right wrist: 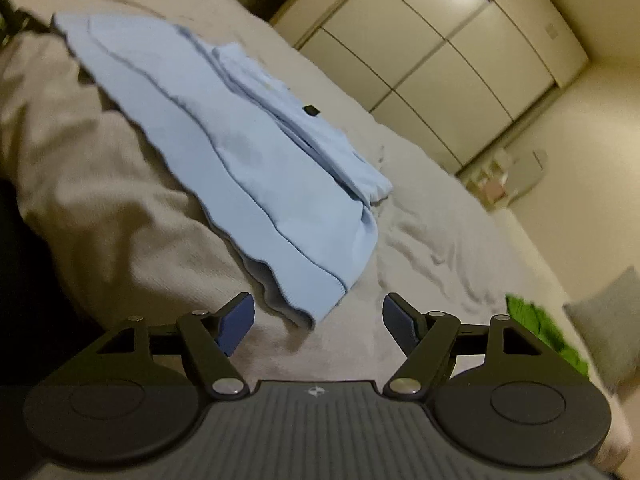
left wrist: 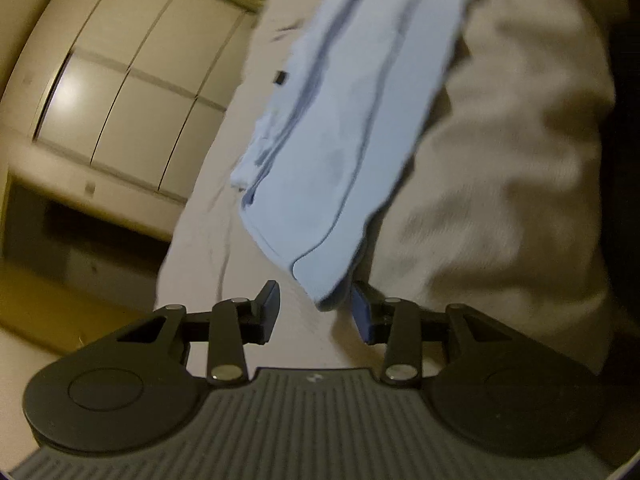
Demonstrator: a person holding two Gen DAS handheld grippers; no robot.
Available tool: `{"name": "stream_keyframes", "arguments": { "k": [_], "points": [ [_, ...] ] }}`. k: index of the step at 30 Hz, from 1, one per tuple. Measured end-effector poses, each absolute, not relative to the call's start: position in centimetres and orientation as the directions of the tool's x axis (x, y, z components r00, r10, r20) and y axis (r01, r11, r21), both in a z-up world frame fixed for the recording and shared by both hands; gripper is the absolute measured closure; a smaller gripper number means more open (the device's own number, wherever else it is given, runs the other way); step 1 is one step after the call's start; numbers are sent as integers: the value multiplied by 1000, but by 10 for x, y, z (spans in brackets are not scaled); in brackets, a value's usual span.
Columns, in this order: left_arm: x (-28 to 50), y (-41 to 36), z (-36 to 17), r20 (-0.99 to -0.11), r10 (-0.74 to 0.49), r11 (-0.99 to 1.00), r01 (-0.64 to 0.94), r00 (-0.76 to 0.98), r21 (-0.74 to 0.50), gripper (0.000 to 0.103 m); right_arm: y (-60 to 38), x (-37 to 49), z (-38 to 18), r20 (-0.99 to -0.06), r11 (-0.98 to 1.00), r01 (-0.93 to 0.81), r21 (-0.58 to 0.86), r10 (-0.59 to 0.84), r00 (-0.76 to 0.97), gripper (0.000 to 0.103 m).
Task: Fold clothes
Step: 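Roll both tools sideways and bring them to the sweatshirt hem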
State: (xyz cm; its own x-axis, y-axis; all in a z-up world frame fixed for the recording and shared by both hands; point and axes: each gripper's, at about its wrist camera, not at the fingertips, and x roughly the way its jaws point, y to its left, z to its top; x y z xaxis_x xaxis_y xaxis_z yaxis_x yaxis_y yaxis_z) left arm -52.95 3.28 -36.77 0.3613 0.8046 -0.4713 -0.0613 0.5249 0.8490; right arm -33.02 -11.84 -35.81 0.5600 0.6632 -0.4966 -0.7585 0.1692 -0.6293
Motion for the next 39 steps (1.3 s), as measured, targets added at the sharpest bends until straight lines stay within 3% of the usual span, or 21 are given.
{"name": "stream_keyframes", "arguments": {
  "k": [3, 8, 13, 20, 26, 39],
  "points": [
    [-529, 36, -384, -468, 788, 484, 68, 400, 872, 67, -110, -325, -371, -499, 122, -733, -670, 657, 565, 30],
    [-528, 54, -385, -452, 772, 460, 99, 447, 883, 63, -99, -319, -389, -477, 50, -667, -743, 660, 581, 31],
    [-534, 55, -393, -461, 744, 450, 148, 484, 881, 68, -91, -311, -406, -469, -42, -594, -803, 660, 587, 36],
    [-522, 66, -393, -439, 737, 437, 133, 514, 890, 58, -81, -301, -417, -441, -67, -548, -833, 678, 588, 44],
    [-518, 74, -396, -412, 731, 420, 117, 544, 900, 61, -66, -288, -417, -398, -34, -527, -849, 698, 596, 52],
    [-541, 87, -388, -419, 722, 358, 222, 551, 907, 56, -66, -283, -424, -413, -49, -526, -849, 684, 601, 50]
  ]
}}
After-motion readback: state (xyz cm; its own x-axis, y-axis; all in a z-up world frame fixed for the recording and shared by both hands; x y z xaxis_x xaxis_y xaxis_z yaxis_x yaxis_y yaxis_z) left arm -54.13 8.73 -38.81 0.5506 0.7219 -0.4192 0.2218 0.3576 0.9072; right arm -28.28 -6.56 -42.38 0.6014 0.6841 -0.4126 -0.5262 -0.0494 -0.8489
